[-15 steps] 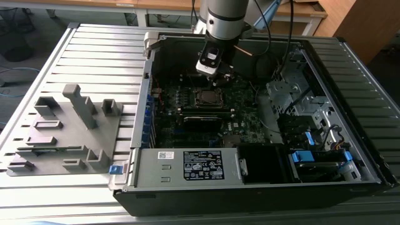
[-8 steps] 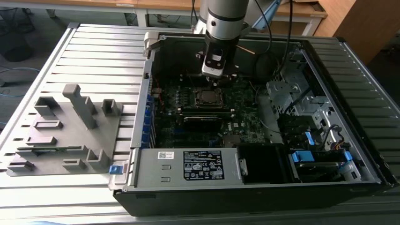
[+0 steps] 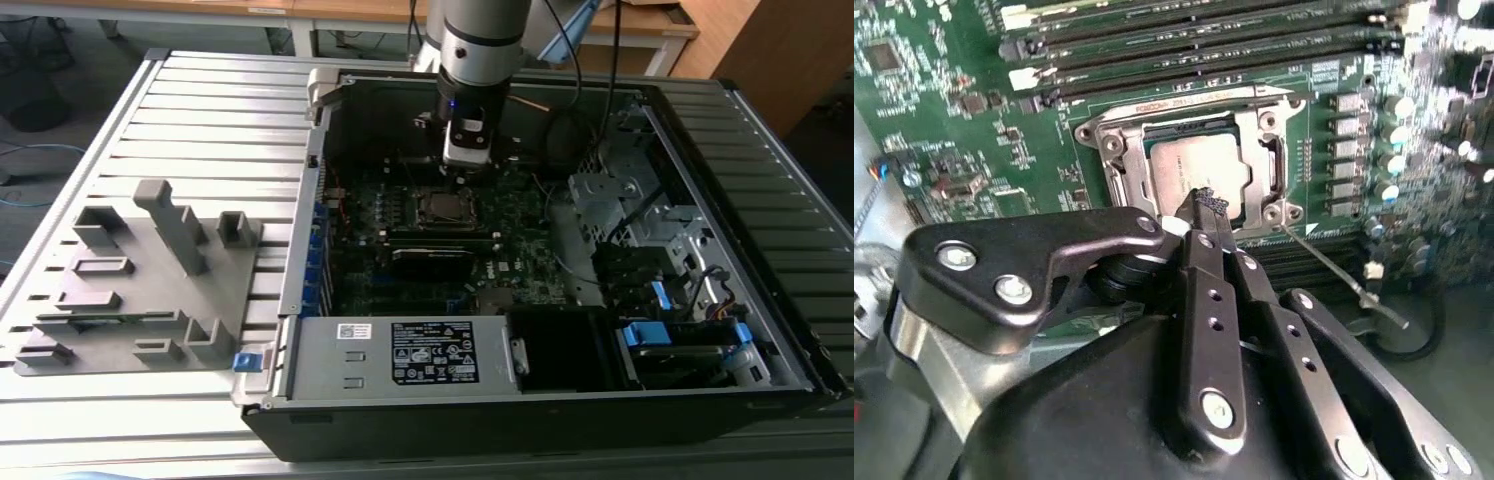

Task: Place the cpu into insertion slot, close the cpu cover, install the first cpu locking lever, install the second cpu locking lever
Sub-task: 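Close the cpu cover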

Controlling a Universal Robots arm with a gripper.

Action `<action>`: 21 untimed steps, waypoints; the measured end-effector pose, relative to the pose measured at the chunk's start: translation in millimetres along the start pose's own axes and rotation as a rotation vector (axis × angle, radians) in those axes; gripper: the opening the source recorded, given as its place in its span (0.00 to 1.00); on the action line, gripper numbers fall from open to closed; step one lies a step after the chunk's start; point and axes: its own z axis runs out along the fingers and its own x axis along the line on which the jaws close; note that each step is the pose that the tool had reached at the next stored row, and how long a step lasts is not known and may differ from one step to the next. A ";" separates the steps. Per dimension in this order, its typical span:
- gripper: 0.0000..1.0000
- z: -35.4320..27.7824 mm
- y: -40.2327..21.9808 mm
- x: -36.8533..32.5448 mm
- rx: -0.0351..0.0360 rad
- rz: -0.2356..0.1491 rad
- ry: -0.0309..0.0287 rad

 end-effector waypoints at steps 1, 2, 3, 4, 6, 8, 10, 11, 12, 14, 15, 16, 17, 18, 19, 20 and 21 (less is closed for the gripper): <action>0.11 0.1 0.0 0.0 0.0002 -0.019 0.0003; 0.11 0.2 0.0 0.0 0.0004 -0.037 0.0005; 0.11 0.3 0.0 0.0 0.0005 -0.055 0.0009; 0.11 0.3 0.0 0.0 0.0007 -0.073 0.0011; 0.11 0.5 0.0 0.0 0.0010 -0.109 0.0016; 0.11 0.6 0.0 0.0 0.0014 -0.146 0.0021; 0.11 0.8 0.0 0.0 0.0017 -0.183 0.0027; 0.11 0.8 0.0 0.0 0.0019 -0.198 0.0029; 0.11 0.8 0.0 0.0 0.0021 -0.205 0.0030; 0.11 0.8 0.0 0.0 0.0021 -0.207 0.0031; 0.11 0.8 0.0 0.0 0.0020 -0.207 0.0031; 0.11 0.8 0.0 0.0 0.0020 -0.207 0.0030; 0.11 0.9 0.0 0.0 0.0020 -0.207 0.0030; 0.11 0.8 0.0 0.0 0.0021 -0.207 0.0030; 0.11 0.9 0.0 0.0 0.0019 -0.207 0.0030; 0.11 0.9 0.0 0.0 0.0020 -0.207 0.0030; 0.11 0.8 0.0 0.0 0.0020 -0.207 0.0030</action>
